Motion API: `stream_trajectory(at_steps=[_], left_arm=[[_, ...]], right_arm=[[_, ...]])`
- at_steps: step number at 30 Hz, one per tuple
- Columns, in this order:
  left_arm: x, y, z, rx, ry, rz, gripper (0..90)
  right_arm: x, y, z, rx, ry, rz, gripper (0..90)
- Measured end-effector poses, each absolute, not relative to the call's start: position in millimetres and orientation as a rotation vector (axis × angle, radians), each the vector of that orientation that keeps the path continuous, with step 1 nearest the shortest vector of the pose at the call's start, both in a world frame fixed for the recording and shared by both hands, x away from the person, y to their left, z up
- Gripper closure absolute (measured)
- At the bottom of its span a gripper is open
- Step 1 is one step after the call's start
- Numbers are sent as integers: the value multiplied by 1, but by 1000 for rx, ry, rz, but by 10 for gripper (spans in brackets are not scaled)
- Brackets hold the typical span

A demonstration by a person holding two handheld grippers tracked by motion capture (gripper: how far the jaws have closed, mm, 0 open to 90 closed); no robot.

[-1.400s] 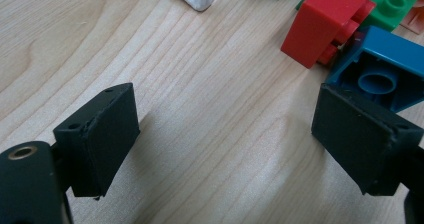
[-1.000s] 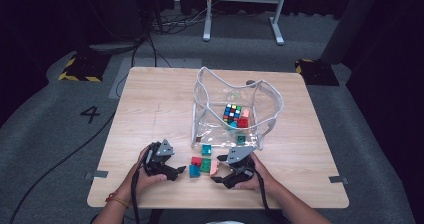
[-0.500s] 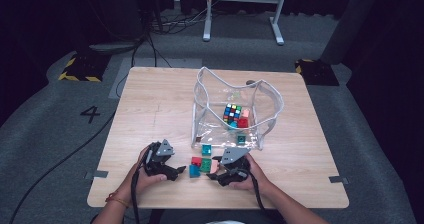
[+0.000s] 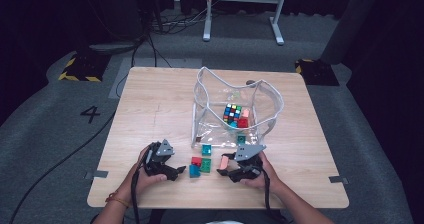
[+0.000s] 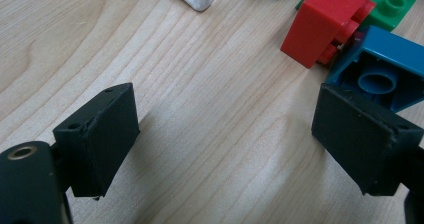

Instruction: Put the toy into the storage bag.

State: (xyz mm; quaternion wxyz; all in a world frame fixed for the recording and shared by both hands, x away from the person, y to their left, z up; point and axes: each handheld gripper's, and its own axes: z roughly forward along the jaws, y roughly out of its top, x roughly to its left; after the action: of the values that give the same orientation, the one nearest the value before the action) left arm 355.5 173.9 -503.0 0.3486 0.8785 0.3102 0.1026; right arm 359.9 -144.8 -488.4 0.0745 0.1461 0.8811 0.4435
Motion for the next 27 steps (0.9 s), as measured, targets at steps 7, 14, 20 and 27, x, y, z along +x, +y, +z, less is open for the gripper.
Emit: stream_trajectory(at_steps=[7,14,20,27], left_arm=[[356,174,-503,2277,805,266,116],[356,174,-503,2277,804,266,116],[356,174,-503,2277,805,266,116],[356,174,-503,2276,801,266,117]], right_arm=[[364,-168,-480,466,2621,1305,419],[366,-186,-477,534,2601,1303,419],[370,-201,-471,545,2552,1318,419],[374,-224,-469,583,2526,1344,419]])
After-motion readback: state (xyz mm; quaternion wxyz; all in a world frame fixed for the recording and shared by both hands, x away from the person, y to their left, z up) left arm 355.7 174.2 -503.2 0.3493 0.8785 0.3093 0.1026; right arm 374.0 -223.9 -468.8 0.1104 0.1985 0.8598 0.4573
